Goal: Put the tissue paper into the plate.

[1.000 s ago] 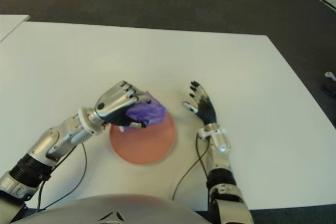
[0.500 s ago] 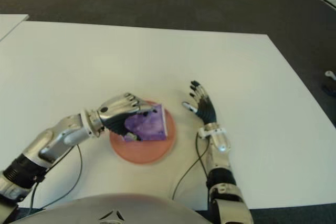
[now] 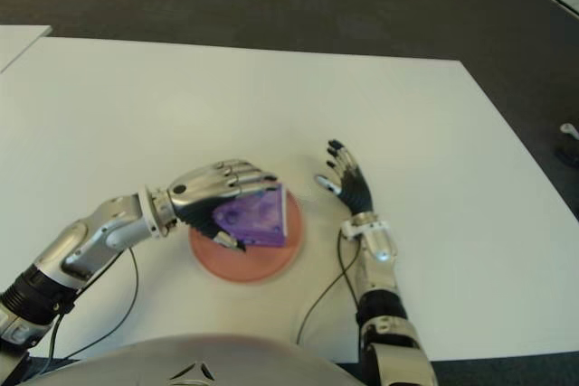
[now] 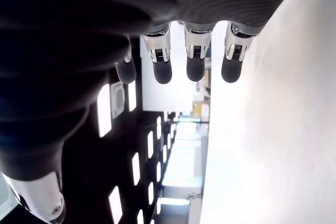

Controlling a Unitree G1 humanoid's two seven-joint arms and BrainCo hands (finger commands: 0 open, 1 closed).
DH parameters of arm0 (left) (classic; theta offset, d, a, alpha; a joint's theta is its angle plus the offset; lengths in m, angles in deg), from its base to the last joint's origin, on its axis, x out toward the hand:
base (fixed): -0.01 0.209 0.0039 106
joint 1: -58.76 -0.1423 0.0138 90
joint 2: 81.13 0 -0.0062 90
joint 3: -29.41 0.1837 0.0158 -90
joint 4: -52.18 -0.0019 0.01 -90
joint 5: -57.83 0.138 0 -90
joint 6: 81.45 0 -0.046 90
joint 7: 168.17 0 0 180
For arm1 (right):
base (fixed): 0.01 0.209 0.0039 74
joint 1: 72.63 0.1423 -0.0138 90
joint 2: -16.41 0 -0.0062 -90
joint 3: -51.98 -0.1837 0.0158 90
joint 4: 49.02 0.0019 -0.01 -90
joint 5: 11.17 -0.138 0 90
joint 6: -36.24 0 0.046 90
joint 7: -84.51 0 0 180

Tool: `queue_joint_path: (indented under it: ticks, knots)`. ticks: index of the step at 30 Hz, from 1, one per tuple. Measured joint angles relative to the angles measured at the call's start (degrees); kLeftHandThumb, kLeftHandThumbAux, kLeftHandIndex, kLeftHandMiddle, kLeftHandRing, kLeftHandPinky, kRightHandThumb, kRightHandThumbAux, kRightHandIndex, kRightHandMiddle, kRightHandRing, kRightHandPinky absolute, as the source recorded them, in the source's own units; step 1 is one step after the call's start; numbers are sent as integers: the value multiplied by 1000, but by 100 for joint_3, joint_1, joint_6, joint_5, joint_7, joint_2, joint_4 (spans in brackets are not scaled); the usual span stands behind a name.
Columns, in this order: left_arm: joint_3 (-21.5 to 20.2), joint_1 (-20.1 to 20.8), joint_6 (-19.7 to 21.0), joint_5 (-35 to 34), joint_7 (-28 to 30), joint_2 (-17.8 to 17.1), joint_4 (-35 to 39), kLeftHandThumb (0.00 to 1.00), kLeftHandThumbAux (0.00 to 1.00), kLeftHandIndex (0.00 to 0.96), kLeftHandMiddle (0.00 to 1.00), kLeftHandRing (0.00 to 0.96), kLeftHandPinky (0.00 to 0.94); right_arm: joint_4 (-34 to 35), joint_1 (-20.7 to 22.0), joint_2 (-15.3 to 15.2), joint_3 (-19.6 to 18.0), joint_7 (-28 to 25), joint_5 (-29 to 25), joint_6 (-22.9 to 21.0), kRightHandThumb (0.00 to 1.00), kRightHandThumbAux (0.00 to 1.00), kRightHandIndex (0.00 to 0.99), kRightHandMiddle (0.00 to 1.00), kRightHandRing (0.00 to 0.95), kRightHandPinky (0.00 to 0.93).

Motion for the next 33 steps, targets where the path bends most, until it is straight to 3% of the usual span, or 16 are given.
queue_joint_path:
  ticks: [11,24,29,33]
  knots:
    - [-25,-28,-31,95,-50,3,2,10,360,0,0,0,0,-133,81,-27,45,-32,5,47,0,611,0,0,0,0]
    - [-122,-77,-22,57,-50,0,41,0,356,0,0,0,0,-162,116,-29,45,5,-5,21,0,666,0,0,0,0]
    - [-454,-38,76,-415,105,-34,172,0,362,0,0,0,0,-98,104,-25,41,33,-22,-57,0,677,0,0,0,0]
    - [-905,239,327,-1150,402,-95,367,0,382,0,0,0,0,-26,74,-26,36,64,-26,-156,0,678,0,0,0,0]
